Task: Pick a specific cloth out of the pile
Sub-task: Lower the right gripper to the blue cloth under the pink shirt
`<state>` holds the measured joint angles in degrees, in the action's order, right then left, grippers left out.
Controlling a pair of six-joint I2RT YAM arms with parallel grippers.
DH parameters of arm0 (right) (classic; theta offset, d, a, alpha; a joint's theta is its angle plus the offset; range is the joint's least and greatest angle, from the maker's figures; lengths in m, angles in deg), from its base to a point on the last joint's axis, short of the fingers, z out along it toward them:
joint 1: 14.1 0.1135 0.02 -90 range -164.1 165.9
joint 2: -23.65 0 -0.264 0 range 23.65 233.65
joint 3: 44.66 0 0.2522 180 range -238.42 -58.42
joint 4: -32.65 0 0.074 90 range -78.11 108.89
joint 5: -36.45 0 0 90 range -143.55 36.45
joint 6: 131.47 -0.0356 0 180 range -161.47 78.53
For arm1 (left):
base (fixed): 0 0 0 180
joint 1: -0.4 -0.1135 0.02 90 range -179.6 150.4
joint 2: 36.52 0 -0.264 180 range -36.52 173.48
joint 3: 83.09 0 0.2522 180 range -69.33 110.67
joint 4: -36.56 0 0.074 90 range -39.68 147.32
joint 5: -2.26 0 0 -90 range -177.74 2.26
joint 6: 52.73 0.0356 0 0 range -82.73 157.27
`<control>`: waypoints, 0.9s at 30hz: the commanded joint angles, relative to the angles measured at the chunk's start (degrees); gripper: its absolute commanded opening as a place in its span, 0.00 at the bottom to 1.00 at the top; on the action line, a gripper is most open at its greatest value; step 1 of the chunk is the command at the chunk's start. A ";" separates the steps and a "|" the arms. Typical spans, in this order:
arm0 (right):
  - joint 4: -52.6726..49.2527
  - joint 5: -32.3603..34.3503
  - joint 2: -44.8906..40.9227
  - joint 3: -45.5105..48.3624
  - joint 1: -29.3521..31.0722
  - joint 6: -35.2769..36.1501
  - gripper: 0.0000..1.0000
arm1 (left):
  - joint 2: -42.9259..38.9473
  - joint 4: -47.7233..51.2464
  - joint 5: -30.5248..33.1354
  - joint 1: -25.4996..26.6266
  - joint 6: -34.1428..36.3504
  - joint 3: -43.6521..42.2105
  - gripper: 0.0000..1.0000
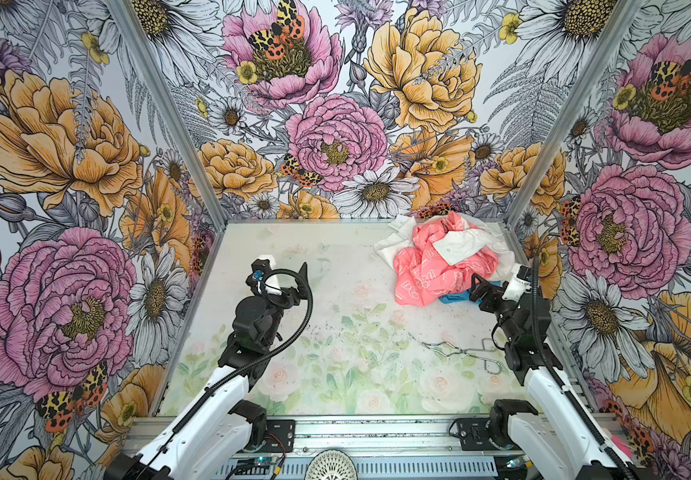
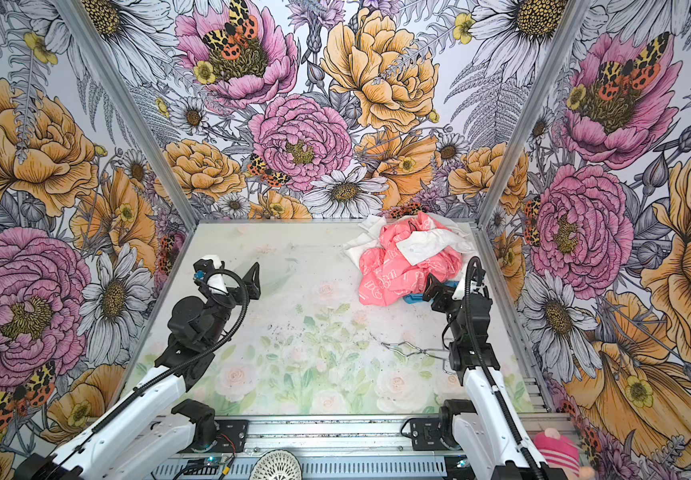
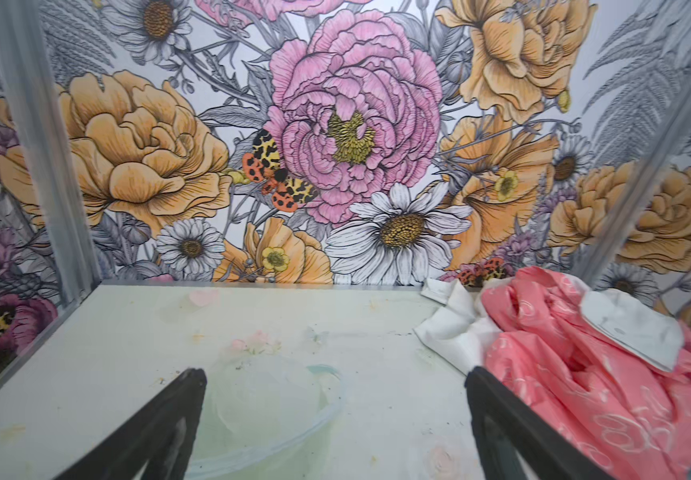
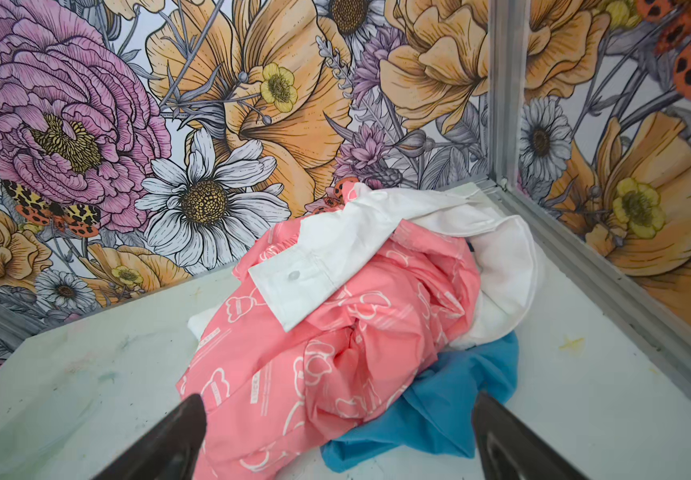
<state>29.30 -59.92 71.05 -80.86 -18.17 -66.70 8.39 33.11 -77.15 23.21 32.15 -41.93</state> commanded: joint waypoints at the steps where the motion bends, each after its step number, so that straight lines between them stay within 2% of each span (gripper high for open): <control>1: -1.90 -3.49 2.17 0.58 -0.84 -7.98 1.00 | -3.39 16.63 -2.20 3.55 -1.54 4.33 0.99; 7: -1.81 -4.05 5.12 2.01 -3.38 -13.55 0.98 | -8.61 31.94 -7.51 5.89 -1.86 10.81 0.99; 10: -1.23 -4.75 5.08 3.04 -4.94 -15.34 0.93 | -10.03 36.16 -12.23 5.84 2.78 12.29 0.99; 16: -0.31 -5.93 6.38 4.41 -7.47 -18.87 0.87 | -11.16 36.73 -20.15 5.79 8.25 10.42 0.99; 27: 4.61 -8.42 14.82 4.59 -9.72 -23.10 0.67 | -14.30 36.61 -19.74 5.13 8.03 9.48 0.99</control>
<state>29.91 -67.00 84.78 -76.55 -27.53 -87.97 -4.42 69.45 -95.97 28.72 39.40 -31.59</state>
